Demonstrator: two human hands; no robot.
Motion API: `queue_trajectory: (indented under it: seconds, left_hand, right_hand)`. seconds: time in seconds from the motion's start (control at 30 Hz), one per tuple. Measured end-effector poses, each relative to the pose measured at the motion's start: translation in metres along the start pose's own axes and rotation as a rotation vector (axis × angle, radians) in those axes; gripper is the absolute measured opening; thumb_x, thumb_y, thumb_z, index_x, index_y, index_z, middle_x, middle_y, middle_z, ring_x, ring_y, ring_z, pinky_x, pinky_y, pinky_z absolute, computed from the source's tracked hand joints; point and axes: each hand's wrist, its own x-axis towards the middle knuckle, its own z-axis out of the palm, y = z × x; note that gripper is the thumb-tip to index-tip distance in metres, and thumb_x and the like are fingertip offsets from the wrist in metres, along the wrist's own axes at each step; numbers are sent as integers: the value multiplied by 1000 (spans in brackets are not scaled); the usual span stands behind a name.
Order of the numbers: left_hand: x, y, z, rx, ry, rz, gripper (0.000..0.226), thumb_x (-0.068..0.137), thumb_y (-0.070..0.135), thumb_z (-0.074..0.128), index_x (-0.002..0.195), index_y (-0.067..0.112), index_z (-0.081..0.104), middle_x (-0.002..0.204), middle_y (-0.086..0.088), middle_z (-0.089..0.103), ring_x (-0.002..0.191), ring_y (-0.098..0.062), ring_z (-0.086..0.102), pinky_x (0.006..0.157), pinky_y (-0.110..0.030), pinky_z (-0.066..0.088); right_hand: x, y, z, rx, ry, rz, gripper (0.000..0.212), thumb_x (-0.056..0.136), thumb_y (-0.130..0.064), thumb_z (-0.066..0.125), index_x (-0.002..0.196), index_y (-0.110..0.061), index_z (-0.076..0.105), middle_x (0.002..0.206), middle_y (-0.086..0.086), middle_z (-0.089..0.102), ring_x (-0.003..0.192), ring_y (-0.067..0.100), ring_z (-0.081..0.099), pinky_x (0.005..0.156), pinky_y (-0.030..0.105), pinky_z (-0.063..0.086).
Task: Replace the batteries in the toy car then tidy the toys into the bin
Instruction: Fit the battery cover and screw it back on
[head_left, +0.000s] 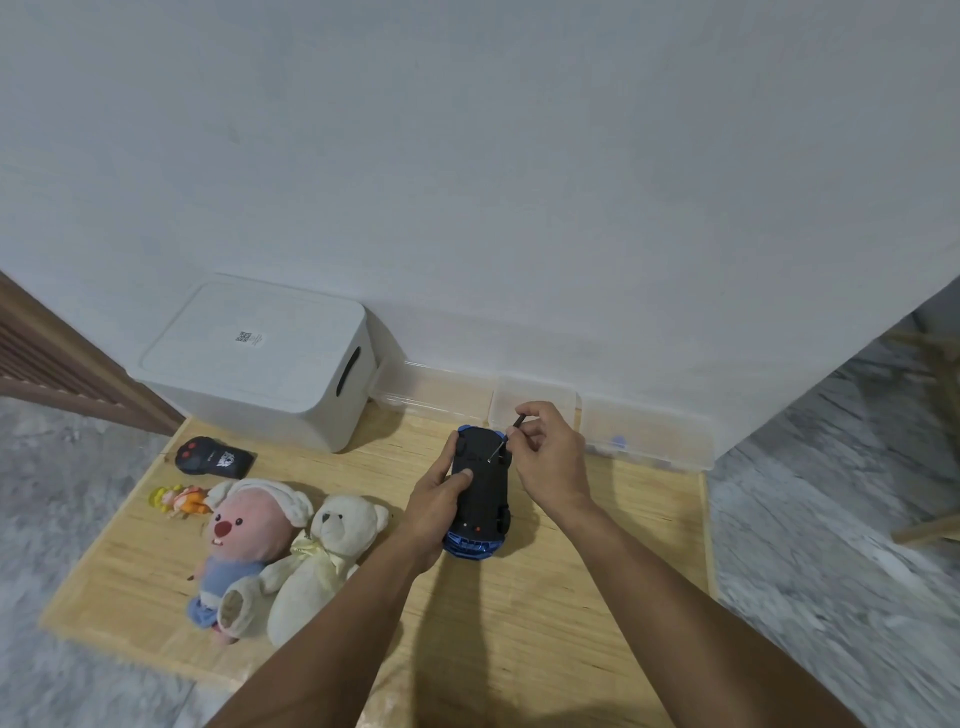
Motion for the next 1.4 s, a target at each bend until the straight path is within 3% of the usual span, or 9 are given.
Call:
queue_trajectory:
  seconds: [0.2,0.43,0.57,0.67,1.03,1.2,1.4]
  left_hand:
    - [-1,1,1,-17,-5,1,54,98,11,49,137,48,45,113,3,69,101,-29,68,91,-48,55]
    - [0,0,0,-10,-12,-11,54,98,12,50,139,47,43,107,5,70,101,-29,68,93,-50,53]
    - [0,0,1,-5,-15,-5,55,99,12,49,140,47,42,107,4,70,102,-30,68,93,-50,53]
    - [1,0,2,-11,-11,-7,55,98,12,50,141,46,41,113,0,69,103,-31,67,93,-51,53]
    - [0,-2,-2,-23,41,-27,55,98,14,50,142,47,40,114,-2,68,100,-28,68,87,-46,57]
    - [-2,-3,-2,42,63,17,56,98,13,50,143,45,39,106,6,67,97,-23,67,88,-43,56]
    - [-4,-4,-1,116,64,52,56,99,14,49,144,46,37,104,9,65,96,-15,64,78,-28,54]
  right_hand:
    - [-1,-2,-1,-20,5,-11,21,90,-13,63,110,-18,60,80,-5,67,79,11,67,69,17,49]
    - [-4,-7,-3,-154,-18,-148,22,91,-10,61,113,-13,61,72,-14,60,72,12,64,69,25,53]
    - [-6,-10,-3,-223,-20,-279,24,90,-8,60,114,-9,64,78,-3,65,74,16,63,71,23,52]
    - [-7,-11,-2,-250,-18,-358,22,90,-8,61,112,-9,65,82,5,70,75,20,66,70,30,55]
    - [-7,-5,-4,-346,79,-545,20,89,-13,61,102,-5,75,84,7,76,73,25,72,64,38,59]
    - [-6,-5,-7,-468,33,-523,27,91,-31,55,81,-15,73,65,0,68,58,21,62,53,37,51]
    - [1,-28,-15,-769,-114,-361,31,96,-37,48,84,-13,63,74,3,66,70,26,60,56,32,41]
